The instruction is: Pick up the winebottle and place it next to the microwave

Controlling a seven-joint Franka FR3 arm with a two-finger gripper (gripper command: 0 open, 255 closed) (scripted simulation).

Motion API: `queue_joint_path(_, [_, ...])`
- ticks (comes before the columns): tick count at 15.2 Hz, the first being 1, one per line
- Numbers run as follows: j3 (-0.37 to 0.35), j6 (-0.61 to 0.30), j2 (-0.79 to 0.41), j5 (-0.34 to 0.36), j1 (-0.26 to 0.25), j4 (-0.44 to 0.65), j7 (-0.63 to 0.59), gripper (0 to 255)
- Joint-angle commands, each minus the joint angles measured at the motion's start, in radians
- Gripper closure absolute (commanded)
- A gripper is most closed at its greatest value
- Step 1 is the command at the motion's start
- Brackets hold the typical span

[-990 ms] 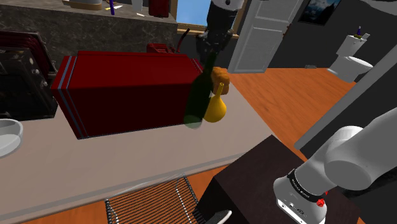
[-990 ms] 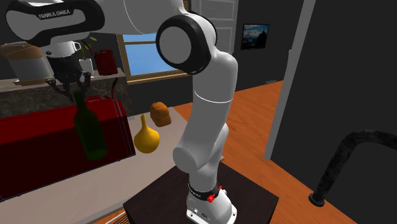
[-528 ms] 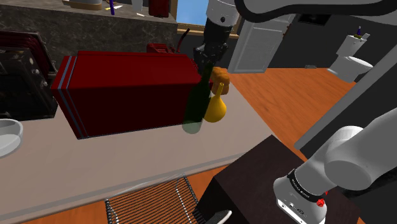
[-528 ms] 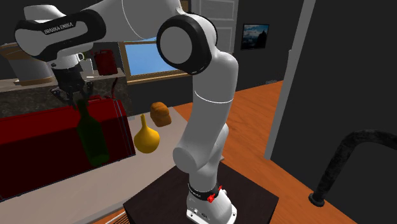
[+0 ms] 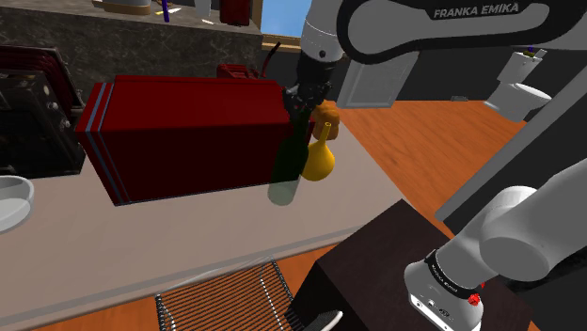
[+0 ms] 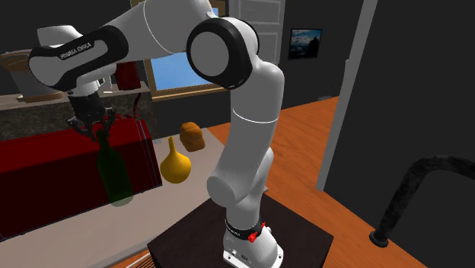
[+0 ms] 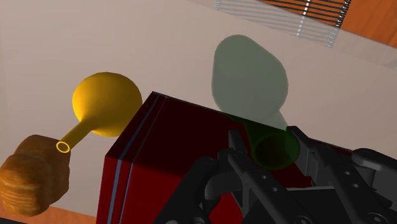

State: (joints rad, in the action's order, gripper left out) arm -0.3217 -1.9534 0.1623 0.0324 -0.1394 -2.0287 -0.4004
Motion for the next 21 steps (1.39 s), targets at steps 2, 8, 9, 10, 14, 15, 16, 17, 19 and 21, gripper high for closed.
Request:
queue_joint_path(2, [-0.001, -0.042, -0.004, 0.002, -0.001, -0.038, -0.004, 255])
queue_joint_path(8, [-0.005, -0.122, -0.021, 0.009, -0.001, -0.101, -0.014, 255])
queue_joint_path(9, [-0.006, -0.135, -0.025, 0.011, -0.001, -0.111, -0.016, 255])
queue_joint_path(10, [-0.006, -0.149, -0.029, 0.013, -0.001, -0.121, -0.018, 255])
queue_joint_path(14, [-0.009, -0.202, -0.047, 0.021, 0.0, -0.157, -0.028, 255])
queue_joint_path(15, [-0.009, -0.215, -0.053, 0.024, 0.0, -0.166, -0.03, 255])
queue_joint_path(16, [-0.01, -0.229, -0.058, 0.026, 0.0, -0.174, -0.033, 255])
queue_joint_path(17, [-0.011, -0.242, -0.064, 0.029, 0.0, -0.182, -0.036, 255])
queue_joint_path(19, [-0.012, -0.269, -0.075, 0.035, 0.0, -0.198, -0.041, 255])
queue_joint_path(21, [-0.013, -0.295, -0.088, 0.042, 0.001, -0.212, -0.048, 255])
